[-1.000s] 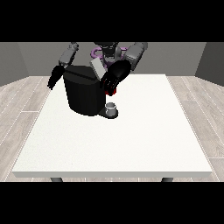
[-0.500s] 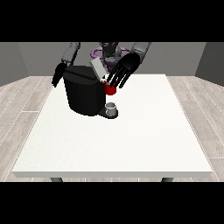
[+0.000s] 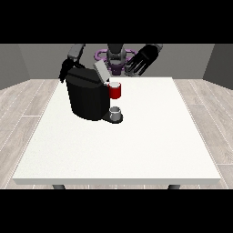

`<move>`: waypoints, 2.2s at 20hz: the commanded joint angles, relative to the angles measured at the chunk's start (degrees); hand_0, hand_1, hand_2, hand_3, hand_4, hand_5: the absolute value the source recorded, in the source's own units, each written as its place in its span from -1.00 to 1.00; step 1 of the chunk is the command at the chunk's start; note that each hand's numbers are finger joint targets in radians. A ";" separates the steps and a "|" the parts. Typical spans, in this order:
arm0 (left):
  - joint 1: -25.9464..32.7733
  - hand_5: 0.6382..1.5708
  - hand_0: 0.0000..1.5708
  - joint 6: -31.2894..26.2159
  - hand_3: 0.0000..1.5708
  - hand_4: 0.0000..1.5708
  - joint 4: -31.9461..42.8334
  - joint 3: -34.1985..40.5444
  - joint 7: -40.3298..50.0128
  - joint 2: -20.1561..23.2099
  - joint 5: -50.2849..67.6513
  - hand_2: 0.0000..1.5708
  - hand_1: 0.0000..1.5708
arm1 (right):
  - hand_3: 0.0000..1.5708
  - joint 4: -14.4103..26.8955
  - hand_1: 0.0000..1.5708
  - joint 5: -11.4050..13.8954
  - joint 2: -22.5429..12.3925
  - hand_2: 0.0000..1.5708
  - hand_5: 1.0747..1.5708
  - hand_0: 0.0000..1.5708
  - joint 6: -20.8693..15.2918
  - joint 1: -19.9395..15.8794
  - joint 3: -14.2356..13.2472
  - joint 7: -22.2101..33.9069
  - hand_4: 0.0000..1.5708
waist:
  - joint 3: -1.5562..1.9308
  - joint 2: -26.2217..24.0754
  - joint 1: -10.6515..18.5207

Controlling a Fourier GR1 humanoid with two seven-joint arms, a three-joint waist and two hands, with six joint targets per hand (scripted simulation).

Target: Insert the coffee pod into the coffee machine and close the lid

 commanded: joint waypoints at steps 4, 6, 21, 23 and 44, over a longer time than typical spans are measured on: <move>12.17 1.00 -1.00 -0.15 -1.00 -0.48 1.72 13.64 -3.21 -13.49 18.12 -1.00 -1.00 | -1.00 -1.54 -1.00 -2.97 0.63 -1.00 1.00 -1.00 1.83 3.43 -0.98 -1.80 -1.00 | -0.20 -10.63 7.92; 14.66 1.00 -1.00 -2.42 -1.00 -0.91 1.94 14.81 -3.60 -14.81 20.45 -1.00 -1.00 | -1.00 -1.88 -1.00 -3.98 0.25 -1.00 1.00 -1.00 3.64 4.47 -0.86 -1.40 -1.00 | -0.05 -14.87 10.16; 27.50 1.00 -1.00 -1.06 -1.00 -0.55 -6.15 3.01 0.53 -18.49 31.00 -1.00 -1.00 | -1.00 1.57 -1.00 -6.69 -6.96 -1.00 1.00 -1.00 9.04 -6.58 -5.71 1.78 -1.00 | 0.08 -16.50 18.72; 32.38 1.00 -1.00 -7.89 -1.00 -0.45 -10.49 6.38 0.88 -18.49 28.27 -1.00 -1.00 | -1.00 -1.37 -1.00 -6.22 -6.75 -1.00 1.00 -1.00 9.31 -4.78 -4.11 6.21 -1.00 | 0.06 -17.64 20.11; 39.49 1.00 -1.00 -3.75 -1.00 -0.53 -34.59 -0.08 6.81 -15.64 38.01 -1.00 -1.00 | -1.00 11.13 -1.00 -11.23 -5.64 -1.00 1.00 -1.00 10.48 -21.52 -6.06 6.17 -1.00 | 0.05 -3.50 20.21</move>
